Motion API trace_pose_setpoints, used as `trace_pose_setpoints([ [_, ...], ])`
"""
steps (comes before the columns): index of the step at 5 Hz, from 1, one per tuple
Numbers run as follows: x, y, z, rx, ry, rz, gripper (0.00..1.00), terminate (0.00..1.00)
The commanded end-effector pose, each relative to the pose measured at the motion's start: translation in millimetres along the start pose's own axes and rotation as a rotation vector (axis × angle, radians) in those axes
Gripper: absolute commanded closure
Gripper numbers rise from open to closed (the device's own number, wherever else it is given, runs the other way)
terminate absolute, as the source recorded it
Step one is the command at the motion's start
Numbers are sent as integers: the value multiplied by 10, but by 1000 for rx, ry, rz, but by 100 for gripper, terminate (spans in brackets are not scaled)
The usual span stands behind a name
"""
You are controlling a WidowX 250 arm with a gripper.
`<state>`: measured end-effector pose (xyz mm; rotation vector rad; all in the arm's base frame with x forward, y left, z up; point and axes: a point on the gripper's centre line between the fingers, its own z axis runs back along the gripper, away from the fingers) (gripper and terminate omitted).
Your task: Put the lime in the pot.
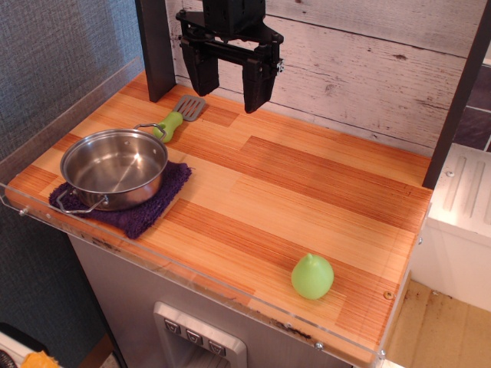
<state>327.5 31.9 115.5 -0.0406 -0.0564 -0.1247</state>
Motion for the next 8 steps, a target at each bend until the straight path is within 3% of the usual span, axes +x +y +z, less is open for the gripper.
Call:
trace_pose_setpoints([
  [1,0,0,0,0,0,0,0,0],
  [2,25,-314,-114,-15,31,-57,0,0],
  [4,22,-1274,-146,-23,16,-268,0,0],
  [5,-70,-1474,-143,-3,-1,-349,0,0],
  [6,-217,-1416,-198,60,-12,-381,0,0],
  [8,-419,-1476,-503,77,-18,-444,0,0],
])
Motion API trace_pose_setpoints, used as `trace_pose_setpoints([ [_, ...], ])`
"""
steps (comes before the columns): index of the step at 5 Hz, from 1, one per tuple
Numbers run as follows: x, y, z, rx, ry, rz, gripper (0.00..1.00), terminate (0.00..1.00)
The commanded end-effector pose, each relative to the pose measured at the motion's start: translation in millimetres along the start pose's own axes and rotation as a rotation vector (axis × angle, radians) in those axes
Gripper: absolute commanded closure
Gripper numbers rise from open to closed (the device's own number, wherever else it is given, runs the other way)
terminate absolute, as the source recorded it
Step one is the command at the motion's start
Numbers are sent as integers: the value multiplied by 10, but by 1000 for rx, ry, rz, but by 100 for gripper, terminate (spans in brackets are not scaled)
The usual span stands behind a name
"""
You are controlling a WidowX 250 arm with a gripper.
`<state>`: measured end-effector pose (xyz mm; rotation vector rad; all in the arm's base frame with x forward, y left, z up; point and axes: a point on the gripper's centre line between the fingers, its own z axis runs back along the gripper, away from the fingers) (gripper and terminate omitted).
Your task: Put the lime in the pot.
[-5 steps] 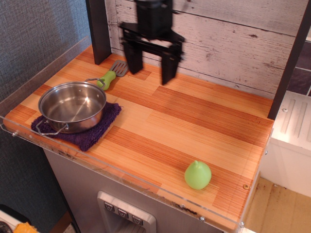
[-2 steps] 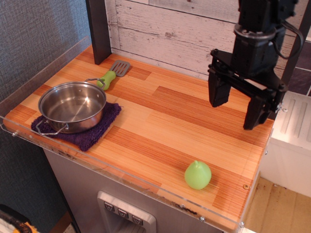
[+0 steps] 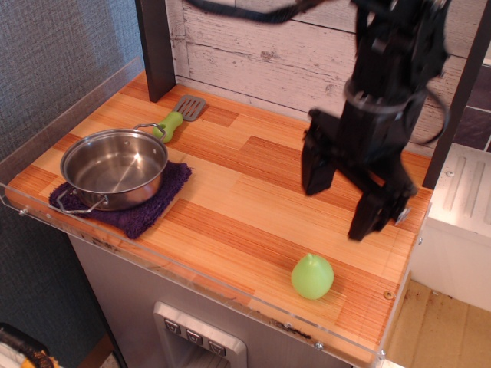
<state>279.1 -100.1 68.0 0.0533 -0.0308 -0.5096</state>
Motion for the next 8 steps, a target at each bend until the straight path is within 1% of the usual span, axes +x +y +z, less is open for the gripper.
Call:
trace_pose_setpoints([
  [1,-93,-202,-89,-5,-51,-60,0,0],
  [2,-163,-280,-224,-41,-35,-50,0,0],
  [3,-217,-299,-274,-48,-22,-63,0,0],
  [4,-257,-280,-329,-43,-26,-63,0,0],
  [5,-234,-271,-411,-42,-27,-67,0,0],
  [6,-213,-286,-458,-39,-15,-82,100,0],
  [7,-198,-297,-450,-35,-6,-107,100,0],
  [8,-133,-227,-153,-34,-40,-102,100,0],
])
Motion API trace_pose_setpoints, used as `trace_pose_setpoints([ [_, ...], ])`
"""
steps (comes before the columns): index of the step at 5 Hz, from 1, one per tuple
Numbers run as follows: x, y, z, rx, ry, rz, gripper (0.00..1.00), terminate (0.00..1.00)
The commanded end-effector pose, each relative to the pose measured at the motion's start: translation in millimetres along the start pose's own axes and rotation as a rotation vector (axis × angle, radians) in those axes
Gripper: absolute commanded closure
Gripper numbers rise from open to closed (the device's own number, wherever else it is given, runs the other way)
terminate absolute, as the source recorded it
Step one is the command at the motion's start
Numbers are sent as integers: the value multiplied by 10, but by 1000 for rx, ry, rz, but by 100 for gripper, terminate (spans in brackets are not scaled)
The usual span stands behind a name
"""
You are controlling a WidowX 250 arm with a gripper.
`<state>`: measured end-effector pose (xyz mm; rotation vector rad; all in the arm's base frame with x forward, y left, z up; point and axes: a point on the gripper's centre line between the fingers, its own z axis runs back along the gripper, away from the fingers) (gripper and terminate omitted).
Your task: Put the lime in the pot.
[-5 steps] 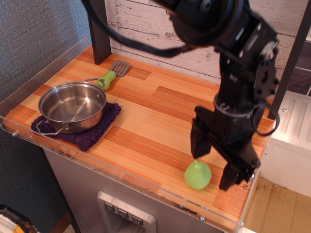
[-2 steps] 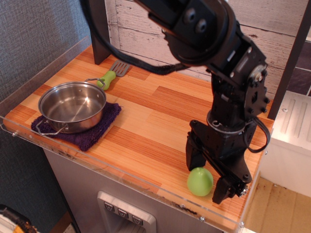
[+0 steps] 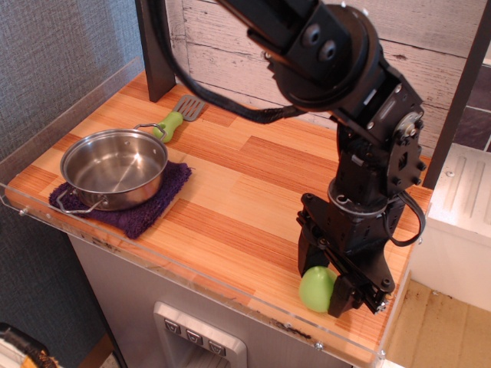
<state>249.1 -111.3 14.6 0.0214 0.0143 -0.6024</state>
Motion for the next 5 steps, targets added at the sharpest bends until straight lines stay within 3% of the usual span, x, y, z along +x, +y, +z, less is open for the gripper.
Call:
trace_pose_setpoints([
  [1,14,347,855,7,-122,106,100,0],
  [2,-241,778,1038,22,-111,223,100,0],
  [5,-1122,1827,903,-9,-46,501,100,0],
])
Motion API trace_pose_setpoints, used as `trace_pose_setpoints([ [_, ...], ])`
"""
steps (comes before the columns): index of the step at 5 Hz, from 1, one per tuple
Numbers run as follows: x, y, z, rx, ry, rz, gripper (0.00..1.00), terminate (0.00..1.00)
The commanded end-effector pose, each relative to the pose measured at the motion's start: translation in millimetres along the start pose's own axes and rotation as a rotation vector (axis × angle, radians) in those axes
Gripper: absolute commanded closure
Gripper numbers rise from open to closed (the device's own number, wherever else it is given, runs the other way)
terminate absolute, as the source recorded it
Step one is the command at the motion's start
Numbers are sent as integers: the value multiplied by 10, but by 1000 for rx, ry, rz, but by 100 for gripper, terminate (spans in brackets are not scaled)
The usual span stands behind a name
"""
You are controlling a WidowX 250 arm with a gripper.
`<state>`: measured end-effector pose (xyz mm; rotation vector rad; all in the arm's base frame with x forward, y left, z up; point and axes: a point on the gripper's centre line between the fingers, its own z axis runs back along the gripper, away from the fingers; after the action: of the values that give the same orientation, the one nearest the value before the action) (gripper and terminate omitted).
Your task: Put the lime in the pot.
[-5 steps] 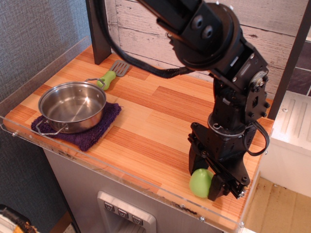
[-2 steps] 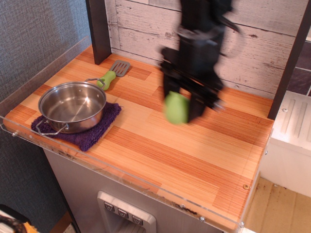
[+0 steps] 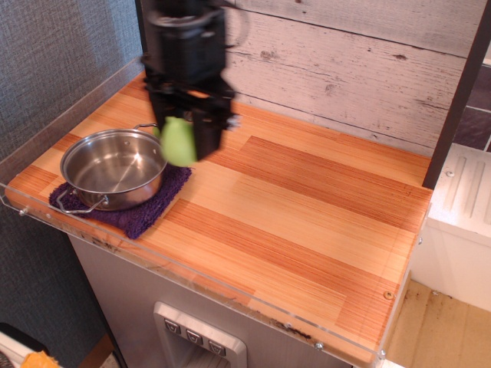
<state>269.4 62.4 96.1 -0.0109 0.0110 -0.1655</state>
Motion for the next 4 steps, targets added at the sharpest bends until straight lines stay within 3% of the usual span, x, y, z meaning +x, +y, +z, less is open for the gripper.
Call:
trace_pose_setpoints([
  [1,-202,529,150,23,-36,89,100,0],
  [2,-242,606,121,39,-36,94,100,0],
  [3,-229,576,71,33,5,79,0,0],
  [4,-195,511,79,44,24,54,0,0],
])
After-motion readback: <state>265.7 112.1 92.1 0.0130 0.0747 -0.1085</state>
